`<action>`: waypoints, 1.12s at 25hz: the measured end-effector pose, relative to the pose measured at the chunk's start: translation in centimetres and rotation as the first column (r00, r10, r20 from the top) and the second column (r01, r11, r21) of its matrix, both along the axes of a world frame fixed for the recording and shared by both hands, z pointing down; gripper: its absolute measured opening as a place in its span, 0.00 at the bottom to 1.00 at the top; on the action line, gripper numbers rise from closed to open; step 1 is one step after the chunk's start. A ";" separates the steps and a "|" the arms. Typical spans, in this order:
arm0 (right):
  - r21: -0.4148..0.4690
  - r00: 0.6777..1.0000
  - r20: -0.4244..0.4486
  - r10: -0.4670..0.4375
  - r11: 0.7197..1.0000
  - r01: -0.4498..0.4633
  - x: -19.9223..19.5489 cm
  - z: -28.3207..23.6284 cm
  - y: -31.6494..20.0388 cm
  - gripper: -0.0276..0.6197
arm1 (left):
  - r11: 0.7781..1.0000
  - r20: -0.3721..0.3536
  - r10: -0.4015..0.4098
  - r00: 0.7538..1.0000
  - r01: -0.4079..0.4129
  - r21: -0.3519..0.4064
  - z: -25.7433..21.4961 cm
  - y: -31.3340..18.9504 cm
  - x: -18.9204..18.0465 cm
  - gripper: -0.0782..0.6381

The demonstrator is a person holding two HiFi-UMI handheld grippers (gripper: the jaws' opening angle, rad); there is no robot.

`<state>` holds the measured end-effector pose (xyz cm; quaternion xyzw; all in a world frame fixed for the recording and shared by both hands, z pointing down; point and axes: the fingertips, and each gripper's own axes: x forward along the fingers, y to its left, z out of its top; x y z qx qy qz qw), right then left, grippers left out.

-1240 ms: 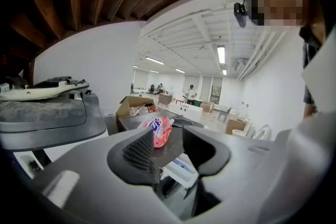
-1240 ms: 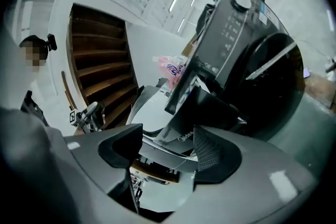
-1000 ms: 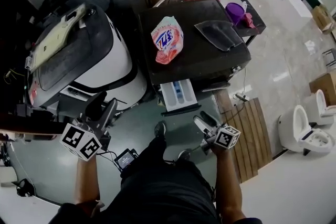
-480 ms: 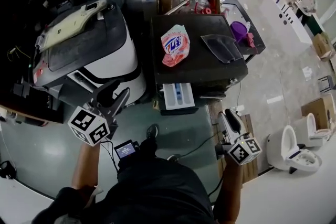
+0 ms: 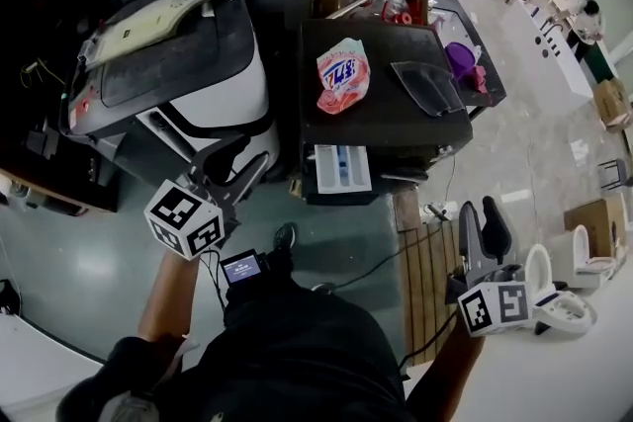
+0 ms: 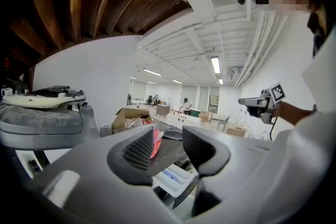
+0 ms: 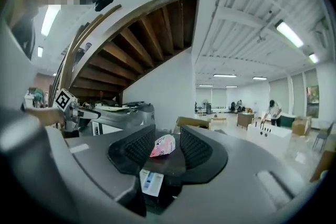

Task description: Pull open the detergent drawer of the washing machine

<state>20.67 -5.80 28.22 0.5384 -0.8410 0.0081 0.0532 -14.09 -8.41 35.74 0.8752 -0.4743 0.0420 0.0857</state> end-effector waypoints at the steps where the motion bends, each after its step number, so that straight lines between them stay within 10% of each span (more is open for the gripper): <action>1: 0.016 1.000 -0.023 0.009 1.000 -0.009 0.1 -0.9 0.2 0.27 | 1.000 0.001 -0.001 1.000 0.001 0.000 0.0 0.1 0.0 0.36; 17: 0.206 0.991 -0.126 0.036 0.979 -0.009 -1.8 -8.7 3.4 0.27 | 1.000 0.002 -0.008 1.000 0.008 -0.003 0.2 1.5 -0.3 0.36; 28: 0.176 0.985 -0.136 0.105 0.981 -0.080 -0.8 -7.6 3.3 0.22 | 1.000 0.000 -0.009 1.000 0.009 -0.006 0.3 1.6 -0.7 0.36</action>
